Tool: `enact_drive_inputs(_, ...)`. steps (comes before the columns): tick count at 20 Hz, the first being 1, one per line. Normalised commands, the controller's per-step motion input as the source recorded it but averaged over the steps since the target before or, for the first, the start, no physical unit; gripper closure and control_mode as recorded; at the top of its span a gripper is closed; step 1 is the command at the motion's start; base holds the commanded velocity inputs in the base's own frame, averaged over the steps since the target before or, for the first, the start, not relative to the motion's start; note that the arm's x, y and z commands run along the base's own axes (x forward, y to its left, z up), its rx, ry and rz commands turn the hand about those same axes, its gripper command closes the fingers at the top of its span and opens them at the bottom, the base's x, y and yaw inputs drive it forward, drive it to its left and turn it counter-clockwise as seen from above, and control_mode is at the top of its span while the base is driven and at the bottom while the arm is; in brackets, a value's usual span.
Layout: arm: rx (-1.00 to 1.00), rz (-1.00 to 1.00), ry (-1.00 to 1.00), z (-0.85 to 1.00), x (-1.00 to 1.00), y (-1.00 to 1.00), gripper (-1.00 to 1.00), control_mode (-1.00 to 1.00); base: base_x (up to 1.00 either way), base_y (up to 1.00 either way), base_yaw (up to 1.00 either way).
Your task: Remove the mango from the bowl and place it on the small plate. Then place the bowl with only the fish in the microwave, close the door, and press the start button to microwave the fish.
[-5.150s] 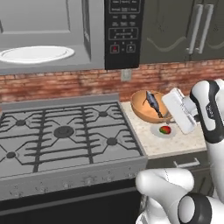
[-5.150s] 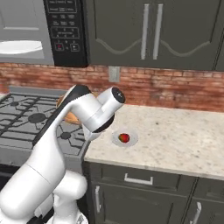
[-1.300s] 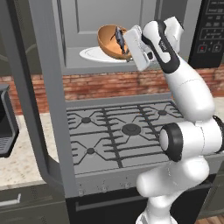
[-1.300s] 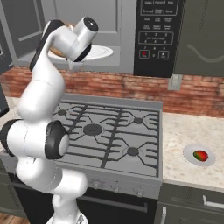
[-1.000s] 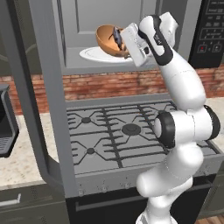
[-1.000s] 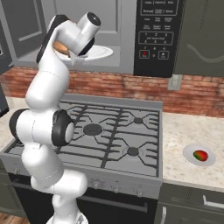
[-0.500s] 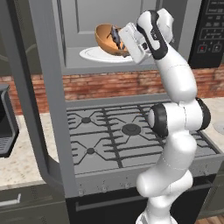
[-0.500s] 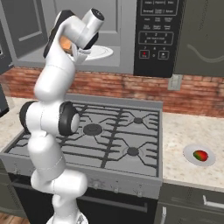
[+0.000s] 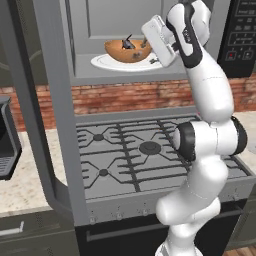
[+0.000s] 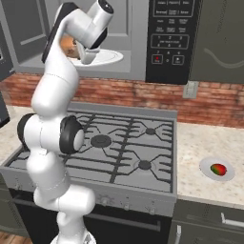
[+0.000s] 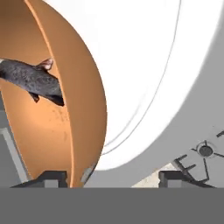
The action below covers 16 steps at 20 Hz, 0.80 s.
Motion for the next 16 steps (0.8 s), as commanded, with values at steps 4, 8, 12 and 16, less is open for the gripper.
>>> enact_drive_inputs(4, 0.0, 0.0, -0.3, 0.05, -0.62, 0.0, -1.0, -1.0, 0.0, 0.0, 0.0)
enact_drive_inputs(8, 0.0, 0.0, -0.37, -0.01, -0.88, 0.0, -1.0, -1.0, 0.0, 0.0, 0.0)
enact_drive_inputs(12, -0.01, 0.0, -0.43, -0.1, -1.0, 0.0, -1.0, -1.0, 0.0, 0.0, 0.0)
enact_drive_inputs(16, -0.16, 0.0, -0.43, -0.44, -1.0, 0.0, -1.0, -1.0, 0.0, 0.0, 0.0)
